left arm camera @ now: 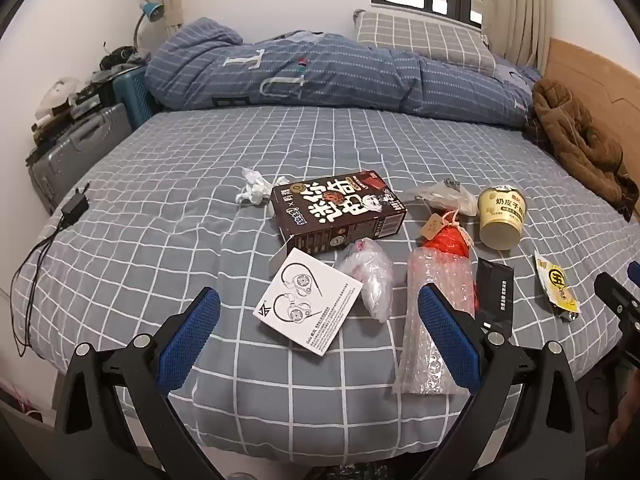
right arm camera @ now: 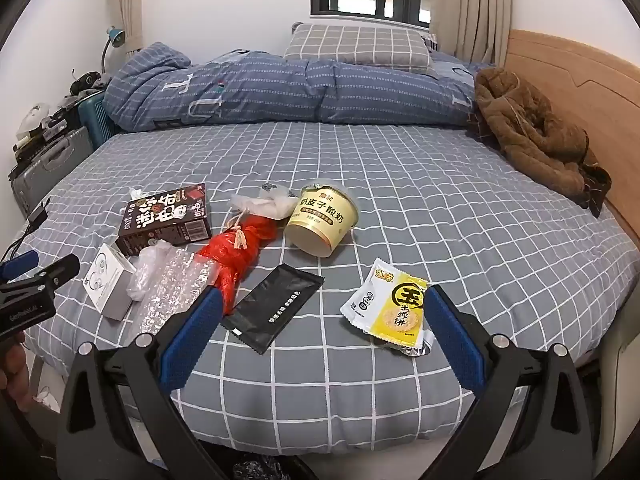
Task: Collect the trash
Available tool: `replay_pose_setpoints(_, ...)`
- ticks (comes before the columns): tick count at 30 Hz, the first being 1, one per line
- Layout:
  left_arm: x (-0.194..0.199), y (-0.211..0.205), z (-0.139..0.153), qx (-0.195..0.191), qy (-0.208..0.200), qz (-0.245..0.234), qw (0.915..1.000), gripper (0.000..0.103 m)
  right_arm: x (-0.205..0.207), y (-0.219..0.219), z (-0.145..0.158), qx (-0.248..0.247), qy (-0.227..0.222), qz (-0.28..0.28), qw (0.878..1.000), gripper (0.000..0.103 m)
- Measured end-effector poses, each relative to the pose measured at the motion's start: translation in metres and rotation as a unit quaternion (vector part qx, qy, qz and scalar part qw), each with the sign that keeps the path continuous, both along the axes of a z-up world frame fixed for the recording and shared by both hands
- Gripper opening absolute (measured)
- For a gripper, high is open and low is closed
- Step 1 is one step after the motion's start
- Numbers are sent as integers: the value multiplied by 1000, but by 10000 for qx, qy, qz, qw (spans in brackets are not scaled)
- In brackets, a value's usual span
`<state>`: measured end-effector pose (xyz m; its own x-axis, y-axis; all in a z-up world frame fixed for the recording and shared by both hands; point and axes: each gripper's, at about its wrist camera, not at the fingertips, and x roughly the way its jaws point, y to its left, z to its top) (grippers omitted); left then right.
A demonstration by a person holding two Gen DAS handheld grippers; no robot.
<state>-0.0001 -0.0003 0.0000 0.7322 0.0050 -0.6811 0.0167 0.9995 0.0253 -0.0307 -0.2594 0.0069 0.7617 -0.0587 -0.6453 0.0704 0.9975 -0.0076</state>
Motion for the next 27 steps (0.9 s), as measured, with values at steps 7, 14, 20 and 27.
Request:
replay_pose_setpoints(7, 0, 0, 0, 33, 4, 8, 10000, 97, 0, 0, -1, 19, -34, 7, 10000, 96)
replay_pose_setpoints(14, -2, 2, 2, 5, 6, 3, 10000, 97, 1, 2, -3, 44, -32, 5, 10000, 96)
replay_pose_setpoints(20, -5, 6, 2, -24, -19, 21, 10000, 97, 1, 3, -2, 53, -27, 13, 10000, 96)
replay_pose_setpoints(27, -4, 7, 2, -21, 2, 14, 10000, 97, 1, 5, -1, 65, -41, 10, 10000, 96)
